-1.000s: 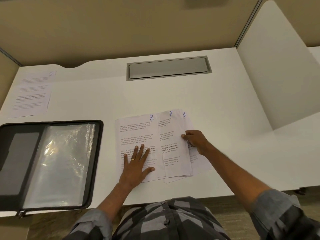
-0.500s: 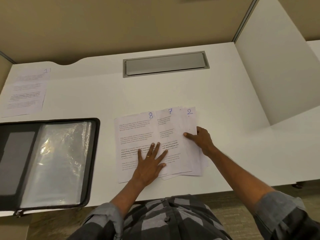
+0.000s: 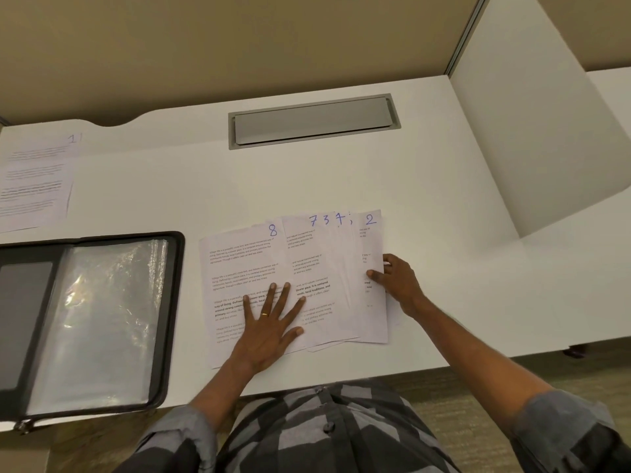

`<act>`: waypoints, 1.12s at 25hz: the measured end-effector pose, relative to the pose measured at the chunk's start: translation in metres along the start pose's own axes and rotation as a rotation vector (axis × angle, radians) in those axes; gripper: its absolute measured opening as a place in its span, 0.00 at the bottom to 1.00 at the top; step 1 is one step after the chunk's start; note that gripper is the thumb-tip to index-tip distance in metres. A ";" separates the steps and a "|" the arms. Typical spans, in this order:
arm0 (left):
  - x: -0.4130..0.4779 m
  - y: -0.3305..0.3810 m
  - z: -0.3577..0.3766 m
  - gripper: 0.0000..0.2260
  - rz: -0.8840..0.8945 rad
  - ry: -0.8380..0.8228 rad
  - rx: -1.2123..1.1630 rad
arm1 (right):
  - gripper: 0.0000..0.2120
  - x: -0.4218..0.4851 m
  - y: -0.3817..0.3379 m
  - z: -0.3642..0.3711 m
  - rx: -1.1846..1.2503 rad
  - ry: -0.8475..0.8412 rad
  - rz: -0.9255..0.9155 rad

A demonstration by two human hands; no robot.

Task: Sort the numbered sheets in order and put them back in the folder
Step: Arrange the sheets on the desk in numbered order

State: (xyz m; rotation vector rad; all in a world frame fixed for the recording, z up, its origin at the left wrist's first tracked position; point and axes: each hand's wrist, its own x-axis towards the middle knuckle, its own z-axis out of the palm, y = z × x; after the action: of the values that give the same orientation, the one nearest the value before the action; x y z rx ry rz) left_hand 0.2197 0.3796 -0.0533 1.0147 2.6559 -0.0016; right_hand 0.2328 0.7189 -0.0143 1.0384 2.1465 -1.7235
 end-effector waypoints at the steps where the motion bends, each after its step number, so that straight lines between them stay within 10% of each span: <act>1: 0.001 0.002 -0.002 0.31 0.001 0.018 -0.006 | 0.20 -0.003 0.003 0.001 -0.016 -0.029 0.000; 20: 0.000 0.000 -0.004 0.36 -0.084 -0.004 -0.026 | 0.12 -0.017 0.023 -0.042 -0.274 0.063 -0.124; 28: 0.020 0.029 -0.020 0.34 -0.067 0.022 -0.091 | 0.13 -0.019 0.026 -0.090 0.047 0.091 -0.041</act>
State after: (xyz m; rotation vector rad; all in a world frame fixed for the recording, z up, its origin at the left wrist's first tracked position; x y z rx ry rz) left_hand 0.2189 0.4172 -0.0363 0.9023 2.6819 0.1151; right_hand 0.2865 0.7960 0.0036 1.1133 2.2068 -1.7865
